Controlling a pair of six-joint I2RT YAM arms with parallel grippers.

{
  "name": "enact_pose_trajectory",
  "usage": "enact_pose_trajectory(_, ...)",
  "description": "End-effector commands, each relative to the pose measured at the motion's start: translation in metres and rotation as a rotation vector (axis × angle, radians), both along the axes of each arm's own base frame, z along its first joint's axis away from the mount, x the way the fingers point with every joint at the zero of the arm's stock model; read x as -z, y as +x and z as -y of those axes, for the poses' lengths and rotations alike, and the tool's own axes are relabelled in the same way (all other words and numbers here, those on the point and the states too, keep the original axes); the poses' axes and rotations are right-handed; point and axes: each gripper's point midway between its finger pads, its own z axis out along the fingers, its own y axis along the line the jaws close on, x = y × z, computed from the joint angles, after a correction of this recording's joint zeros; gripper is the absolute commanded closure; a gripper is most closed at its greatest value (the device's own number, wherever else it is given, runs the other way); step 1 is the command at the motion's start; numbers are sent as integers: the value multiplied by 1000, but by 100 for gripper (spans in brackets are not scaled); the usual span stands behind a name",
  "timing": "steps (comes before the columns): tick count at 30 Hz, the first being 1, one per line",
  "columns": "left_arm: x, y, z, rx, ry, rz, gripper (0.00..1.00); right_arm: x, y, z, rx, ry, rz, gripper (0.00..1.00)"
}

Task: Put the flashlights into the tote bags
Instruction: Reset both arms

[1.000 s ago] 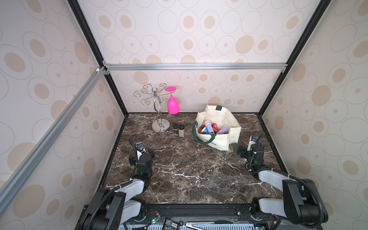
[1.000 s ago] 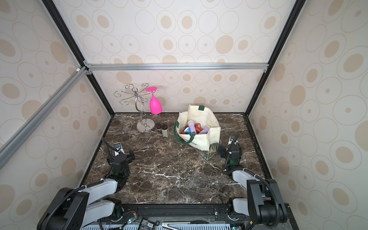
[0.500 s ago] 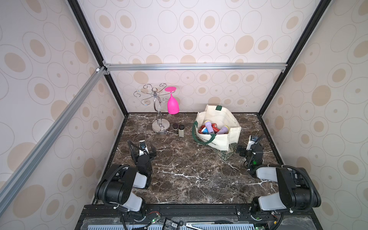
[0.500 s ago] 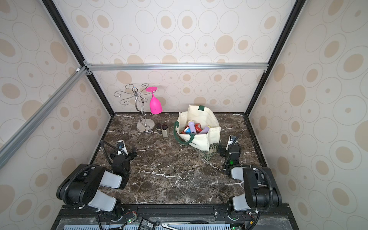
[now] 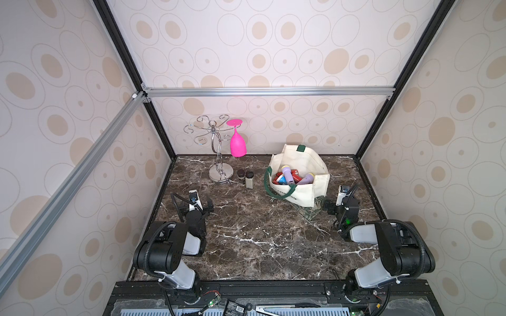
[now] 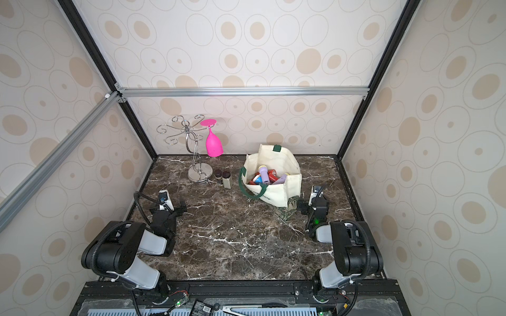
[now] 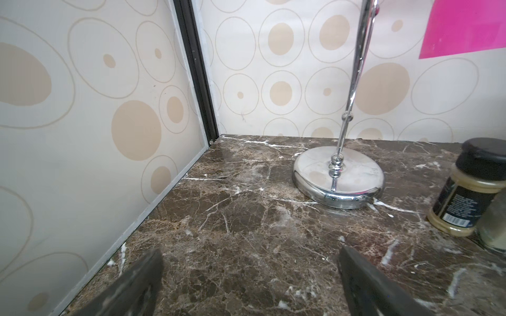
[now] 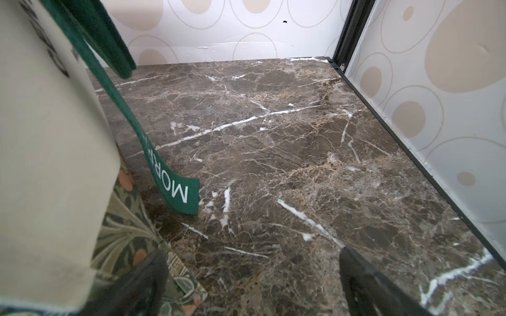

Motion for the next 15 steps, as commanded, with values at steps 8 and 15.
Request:
enact_pose_trajectory(8, -5, 4, 0, 6, -6, 17, 0, -5, 5, -8, -34, -8, 8, 0)
enact_pose_trajectory(15, -6, 3, 0, 9, -4, 21, 0, -6, 4, -8, -33, -10, 15, 0)
